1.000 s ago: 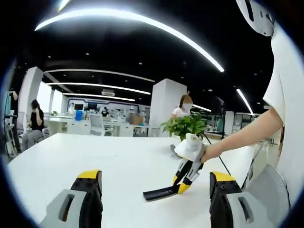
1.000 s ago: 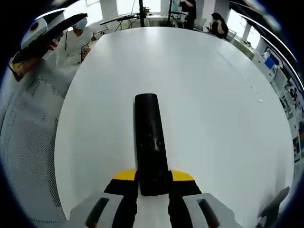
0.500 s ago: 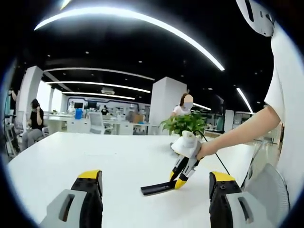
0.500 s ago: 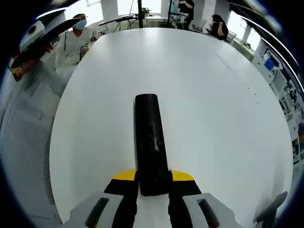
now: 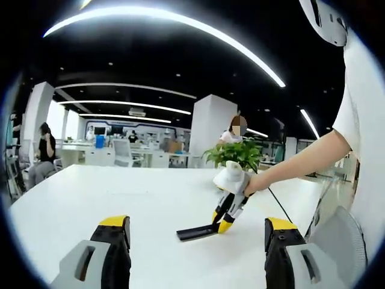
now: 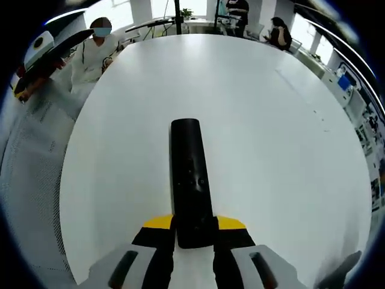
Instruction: Press the specified remote control buttons in sequence, fully releasing each button before pressing the next.
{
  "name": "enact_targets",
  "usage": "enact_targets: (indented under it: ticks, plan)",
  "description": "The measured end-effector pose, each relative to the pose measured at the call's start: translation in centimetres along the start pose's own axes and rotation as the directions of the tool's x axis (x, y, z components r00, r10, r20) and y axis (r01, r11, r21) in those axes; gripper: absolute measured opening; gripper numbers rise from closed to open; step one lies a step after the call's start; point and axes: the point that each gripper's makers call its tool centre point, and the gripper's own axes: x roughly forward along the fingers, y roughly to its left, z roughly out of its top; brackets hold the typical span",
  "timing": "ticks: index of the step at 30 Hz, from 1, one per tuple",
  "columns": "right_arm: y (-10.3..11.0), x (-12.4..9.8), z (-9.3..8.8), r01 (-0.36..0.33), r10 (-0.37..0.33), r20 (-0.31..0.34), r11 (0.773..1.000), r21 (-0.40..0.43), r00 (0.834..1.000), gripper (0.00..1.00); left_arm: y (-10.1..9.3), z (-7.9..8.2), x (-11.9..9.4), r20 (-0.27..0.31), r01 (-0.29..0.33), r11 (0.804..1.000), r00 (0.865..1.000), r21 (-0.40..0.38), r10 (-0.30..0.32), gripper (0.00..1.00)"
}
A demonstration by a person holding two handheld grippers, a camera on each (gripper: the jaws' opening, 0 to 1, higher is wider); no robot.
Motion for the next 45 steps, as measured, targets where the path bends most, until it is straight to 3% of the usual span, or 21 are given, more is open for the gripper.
enact_targets:
  ticks: [14, 18, 21, 25, 27, 29, 32, 38, 41, 43, 44, 45]
  plan:
    - [-2.0, 0.1, 0.3, 0.008, -0.008, 0.0, 1.0, 0.002, 1.0, 0.22, 0.0, -0.4, 0.1, -0.023, 0.002, 1.0, 1.0, -0.004, -0.002, 0.96]
    - [-2.2, 0.1, 0.5, 0.011, -0.011, 0.024, 1.0, 0.021, 1.0, 0.22, 0.0, -0.6, 0.2, -0.029, 0.001, 1.0, 1.0, -0.003, -0.001, 0.96]
    - [-2.1, 0.0, 0.6, 0.016, -0.022, 0.068, 0.996, 0.093, 0.997, 0.23, 0.2, -0.5, 0.2, -0.025, -0.006, 1.0, 1.0, -0.007, 0.006, 0.96]
    - [-2.1, 0.1, 1.3, 0.022, -0.056, 0.145, 0.973, 0.231, 0.988, 0.44, 0.5, -0.4, 0.1, -0.016, -0.018, 1.0, 1.0, -0.022, 0.017, 0.96]
    - [-1.9, -0.2, 2.0, 0.005, -0.072, 0.224, 0.959, 0.285, 0.972, 0.45, 0.7, -0.4, 0.0, -0.016, -0.025, 0.999, 1.0, -0.027, 0.024, 0.96]
    - [-1.8, -0.5, 2.2, 0.009, -0.092, 0.259, 0.952, 0.306, 0.962, 0.48, 0.8, -0.4, 0.0, -0.015, -0.029, 0.999, 0.999, -0.03, 0.028, 0.96]
    - [-1.9, -1.6, 2.4, 0.064, -0.201, 0.326, 0.92, 0.386, 0.924, 0.62, 0.8, -0.4, 0.0, -0.015, -0.031, 0.999, 0.999, -0.034, 0.031, 0.96]
    - [-2.2, -5.0, 2.1, 0.127, -0.384, 0.418, 0.843, 0.523, 0.823, 0.86, 0.8, -0.3, -0.1, -0.008, -0.03, 0.999, 1.0, -0.036, 0.03, 0.96]
    - [-1.9, -7.1, 1.7, 0.155, -0.478, 0.445, 0.794, 0.588, 0.757, 0.95, 0.9, -0.1, -0.1, 0.001, -0.033, 0.999, 0.999, -0.041, 0.033, 0.96]
    - [-1.5, -8.1, 1.6, 0.149, -0.507, 0.46, 0.773, 0.616, 0.729, 0.99, 1.0, 0.0, -0.2, 0.005, -0.036, 0.999, 0.999, -0.041, 0.036, 0.96]
    - [-1.0, -8.4, 1.4, 0.147, -0.508, 0.458, 0.77, 0.621, 0.73, 0.99, 1.0, 0.1, -0.2, 0.008, -0.036, 0.999, 0.999, -0.041, 0.036, 0.96]
    - [-0.7, -9.0, 1.3, 0.146, -0.525, 0.465, 0.76, 0.634, 0.713, 0.99, 0.9, 0.1, -0.2, 0.011, -0.034, 0.999, 0.999, -0.041, 0.034, 0.96]
